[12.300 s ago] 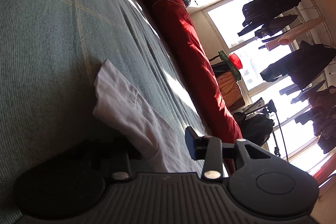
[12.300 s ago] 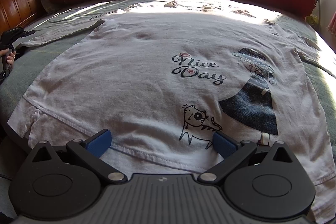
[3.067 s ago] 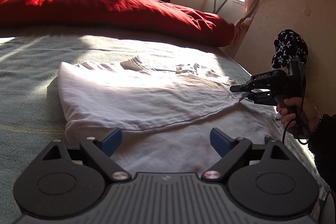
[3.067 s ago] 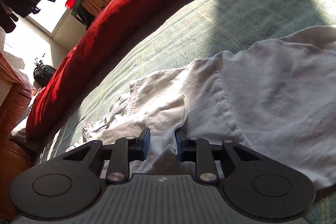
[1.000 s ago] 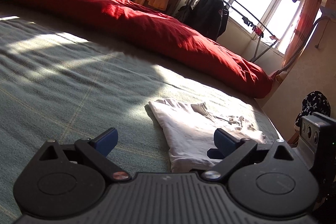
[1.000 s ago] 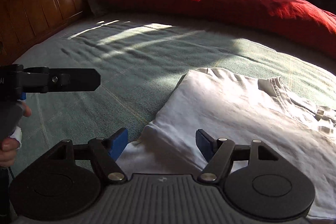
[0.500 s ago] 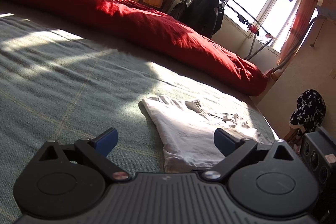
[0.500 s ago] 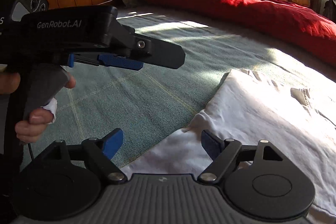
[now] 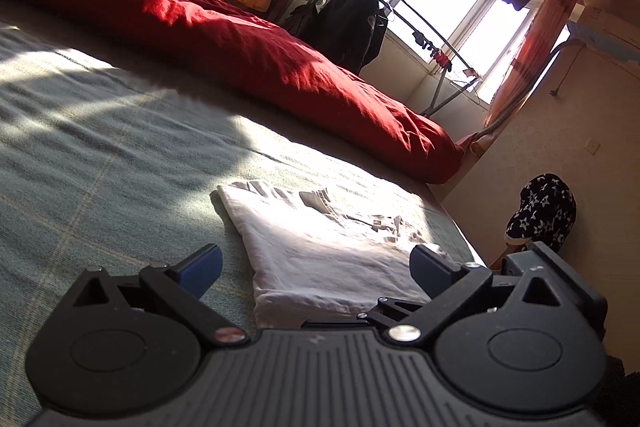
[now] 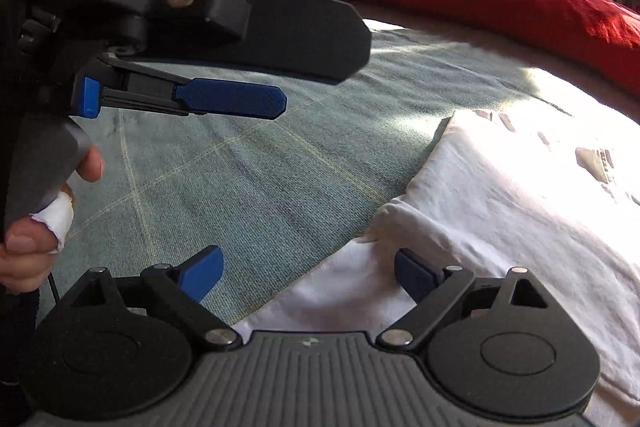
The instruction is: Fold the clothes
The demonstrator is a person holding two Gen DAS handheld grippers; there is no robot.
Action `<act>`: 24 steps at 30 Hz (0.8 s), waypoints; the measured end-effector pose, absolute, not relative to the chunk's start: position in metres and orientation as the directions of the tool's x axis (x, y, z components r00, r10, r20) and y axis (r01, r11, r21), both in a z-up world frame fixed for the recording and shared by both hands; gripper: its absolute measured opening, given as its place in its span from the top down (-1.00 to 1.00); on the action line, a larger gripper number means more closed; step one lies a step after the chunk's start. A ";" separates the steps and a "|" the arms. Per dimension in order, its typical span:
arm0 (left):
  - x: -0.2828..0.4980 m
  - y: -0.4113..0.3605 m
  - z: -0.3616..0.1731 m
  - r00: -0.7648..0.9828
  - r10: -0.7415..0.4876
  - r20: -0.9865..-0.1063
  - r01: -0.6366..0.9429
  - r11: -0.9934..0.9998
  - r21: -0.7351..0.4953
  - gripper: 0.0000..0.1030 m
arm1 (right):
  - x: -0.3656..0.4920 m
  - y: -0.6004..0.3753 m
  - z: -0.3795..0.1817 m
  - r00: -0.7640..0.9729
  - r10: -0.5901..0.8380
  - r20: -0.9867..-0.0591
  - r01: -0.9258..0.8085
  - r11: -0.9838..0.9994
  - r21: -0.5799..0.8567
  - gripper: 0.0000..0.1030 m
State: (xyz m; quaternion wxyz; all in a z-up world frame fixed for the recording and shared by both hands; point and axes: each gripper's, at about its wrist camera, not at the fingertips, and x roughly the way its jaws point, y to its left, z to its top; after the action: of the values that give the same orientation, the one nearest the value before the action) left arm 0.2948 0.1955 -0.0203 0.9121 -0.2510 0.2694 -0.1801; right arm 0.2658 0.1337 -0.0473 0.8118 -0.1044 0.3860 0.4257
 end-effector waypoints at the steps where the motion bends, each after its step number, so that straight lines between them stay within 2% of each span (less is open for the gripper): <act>1: 0.294 0.192 -0.019 0.787 -0.469 -0.401 0.201 0.809 -0.553 -0.93 | 0.257 0.120 -0.040 0.353 0.606 -0.713 -0.764 0.626 0.154 -0.85; 7: 0.292 0.140 -0.015 0.705 -0.565 -0.428 0.321 0.793 -0.518 -0.93 | 0.194 0.027 0.001 0.489 0.523 -0.697 -0.652 0.751 0.106 -0.85; 11: 0.288 0.090 -0.021 0.637 -0.587 -0.500 0.383 0.803 -0.456 -0.94 | 0.150 -0.038 0.019 0.603 0.436 -0.668 -0.504 0.858 0.104 -0.90; 15: 0.288 0.045 -0.035 0.567 -0.575 -0.590 0.407 0.818 -0.406 -0.95 | 0.120 -0.093 0.009 0.656 0.364 -0.662 -0.364 0.920 0.146 -0.93; 17: 0.289 0.039 -0.043 0.547 -0.555 -0.627 0.389 0.831 -0.396 -0.94 | 0.118 -0.110 -0.009 0.653 0.316 -0.688 -0.282 0.945 0.166 -0.94; 20: 0.288 0.037 -0.053 0.525 -0.523 -0.671 0.361 0.851 -0.380 -0.94 | 0.115 -0.124 -0.029 0.655 0.271 -0.706 -0.236 0.960 0.150 -0.94; 24: 0.285 0.036 -0.064 0.497 -0.487 -0.718 0.325 0.872 -0.366 -0.99 | 0.106 -0.136 -0.049 0.641 0.281 -0.714 -0.230 0.958 0.170 -0.94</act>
State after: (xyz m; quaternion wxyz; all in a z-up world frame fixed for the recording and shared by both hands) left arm 0.2848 0.0363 -0.0644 0.8604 -0.0917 0.4424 -0.2358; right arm 0.1055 -0.1358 -0.0495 0.9053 0.0318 0.3992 0.1413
